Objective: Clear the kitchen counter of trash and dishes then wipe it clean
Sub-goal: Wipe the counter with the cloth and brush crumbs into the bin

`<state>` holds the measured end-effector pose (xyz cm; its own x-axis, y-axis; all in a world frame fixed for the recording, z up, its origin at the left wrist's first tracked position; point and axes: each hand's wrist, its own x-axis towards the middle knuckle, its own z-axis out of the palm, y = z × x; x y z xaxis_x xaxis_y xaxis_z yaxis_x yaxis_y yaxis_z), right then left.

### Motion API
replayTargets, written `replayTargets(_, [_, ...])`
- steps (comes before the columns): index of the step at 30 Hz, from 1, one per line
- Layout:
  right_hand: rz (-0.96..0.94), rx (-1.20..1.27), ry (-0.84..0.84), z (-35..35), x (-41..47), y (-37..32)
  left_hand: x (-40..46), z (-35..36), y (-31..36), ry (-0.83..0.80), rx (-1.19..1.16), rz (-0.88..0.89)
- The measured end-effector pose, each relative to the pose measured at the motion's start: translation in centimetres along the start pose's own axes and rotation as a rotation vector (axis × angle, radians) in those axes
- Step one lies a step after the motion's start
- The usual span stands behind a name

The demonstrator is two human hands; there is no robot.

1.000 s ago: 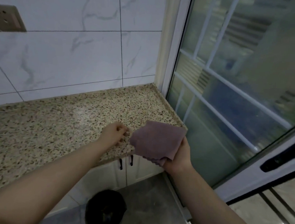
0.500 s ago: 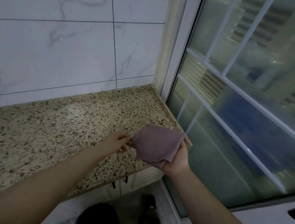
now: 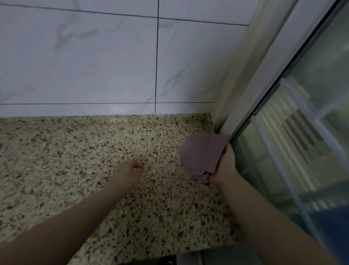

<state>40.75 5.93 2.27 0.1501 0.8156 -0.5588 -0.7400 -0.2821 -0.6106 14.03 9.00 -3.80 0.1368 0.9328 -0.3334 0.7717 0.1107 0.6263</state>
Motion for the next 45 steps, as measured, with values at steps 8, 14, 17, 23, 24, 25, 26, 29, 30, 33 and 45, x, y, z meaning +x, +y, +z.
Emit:
replayTargets(8, [-0.291, -1.610, -0.176, 0.5, 14.3, -1.8, 7.8, 5.0, -2.7, 0.191, 0.425, 0.186])
replayTargets(14, [-0.527, -2.041, -0.131, -2.2, 20.3, 2.1, 11.4, 6.5, -4.1, 0.250, 0.479, 0.185])
replayTargets(17, [-0.537, -2.133, -0.041, -2.9, 21.6, 3.4, 11.2, 6.7, -4.4, 0.273, 0.481, 0.190])
replayTargets(23, [-0.612, -2.175, 0.090, -3.5, 23.1, 4.2, 11.7, 6.9, -4.3, 0.263, 0.464, 0.169])
replayTargets(24, [-0.600, -2.171, 0.108, -3.4, 23.6, 3.8, 11.7, 6.9, -4.3, 0.265, 0.467, 0.169])
replayTargets(25, [-0.589, -2.172, 0.125, -3.4, 24.0, 3.5, 11.6, 6.9, -4.3, 0.264, 0.474, 0.170])
replayTargets(26, [-0.580, -2.182, 0.141, -3.4, 24.4, 3.2, 11.7, 6.9, -4.4, 0.261, 0.484, 0.170])
replayTargets(29, [-0.568, -2.214, 0.137, -3.3, 24.7, 2.9, 11.7, 6.8, -4.2, 0.257, 0.501, 0.166])
replayTargets(30, [-0.562, -2.208, 0.119, -3.3, 24.6, 2.9, 11.5, 6.8, -4.2, 0.254, 0.501, 0.160])
replayTargets(33, [-0.584, -2.193, 0.095, -3.6, 23.1, 3.6, 11.4, 6.7, -4.1, 0.253, 0.503, 0.157])
replayTargets(45, [-0.638, -2.243, -0.012, -3.8, 19.8, 7.2, 11.4, 6.7, -4.2, 0.235, 0.493, 0.126])
